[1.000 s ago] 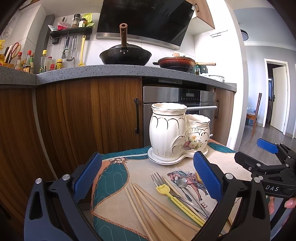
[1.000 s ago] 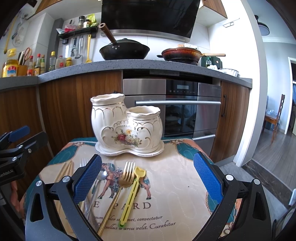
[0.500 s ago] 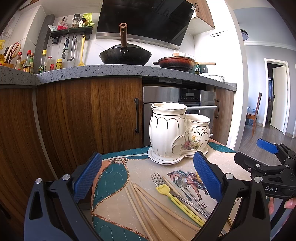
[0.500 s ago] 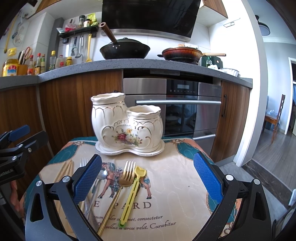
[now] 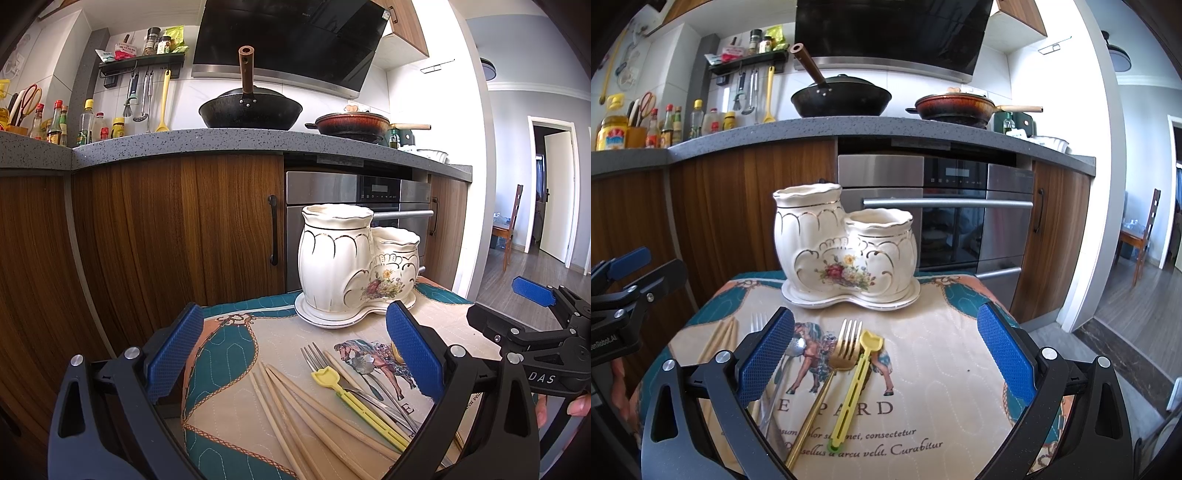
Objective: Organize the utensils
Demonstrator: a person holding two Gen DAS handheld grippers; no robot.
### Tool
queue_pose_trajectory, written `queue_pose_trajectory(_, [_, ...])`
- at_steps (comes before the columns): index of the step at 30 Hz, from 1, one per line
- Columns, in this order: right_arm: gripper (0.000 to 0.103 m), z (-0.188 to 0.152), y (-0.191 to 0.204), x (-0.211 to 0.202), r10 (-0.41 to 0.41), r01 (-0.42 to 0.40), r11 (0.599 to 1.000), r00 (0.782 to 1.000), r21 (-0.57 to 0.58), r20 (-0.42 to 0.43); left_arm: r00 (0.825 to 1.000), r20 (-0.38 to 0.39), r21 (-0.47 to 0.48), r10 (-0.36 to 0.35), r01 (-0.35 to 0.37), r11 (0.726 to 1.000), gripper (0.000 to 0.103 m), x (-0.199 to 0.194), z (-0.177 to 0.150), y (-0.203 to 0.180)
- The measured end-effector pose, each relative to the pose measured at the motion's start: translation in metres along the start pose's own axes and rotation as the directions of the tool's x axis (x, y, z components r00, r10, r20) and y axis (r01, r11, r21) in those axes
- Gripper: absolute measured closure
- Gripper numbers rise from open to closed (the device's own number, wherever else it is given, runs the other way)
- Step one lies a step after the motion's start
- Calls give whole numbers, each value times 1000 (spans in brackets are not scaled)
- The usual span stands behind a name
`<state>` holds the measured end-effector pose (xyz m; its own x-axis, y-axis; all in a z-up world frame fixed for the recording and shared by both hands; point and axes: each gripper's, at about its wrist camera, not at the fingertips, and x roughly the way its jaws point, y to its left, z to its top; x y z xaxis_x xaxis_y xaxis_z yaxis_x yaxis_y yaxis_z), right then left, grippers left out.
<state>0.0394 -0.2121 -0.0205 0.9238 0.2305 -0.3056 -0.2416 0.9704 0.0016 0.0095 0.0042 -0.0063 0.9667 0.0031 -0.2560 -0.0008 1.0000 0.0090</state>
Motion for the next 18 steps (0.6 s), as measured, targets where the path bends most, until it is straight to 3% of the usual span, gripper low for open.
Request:
queue_pose_trajectory(13, [5, -2, -1, 2, -28, 28, 1000, 1000, 6, -10, 1000, -4, -7, -1, 1, 1000, 5, 1, -2, 1])
queue_pose_trajectory(16, [5, -1, -9, 5, -23, 24, 998, 999, 51, -29, 1000, -26, -19, -8, 7, 1000, 5, 6, -4, 3])
queue_pose_trajectory(18, [5, -2, -14, 9, -36, 40, 996, 998, 77, -56, 996, -82, -49, -26, 22, 999, 5, 14, -5, 8])
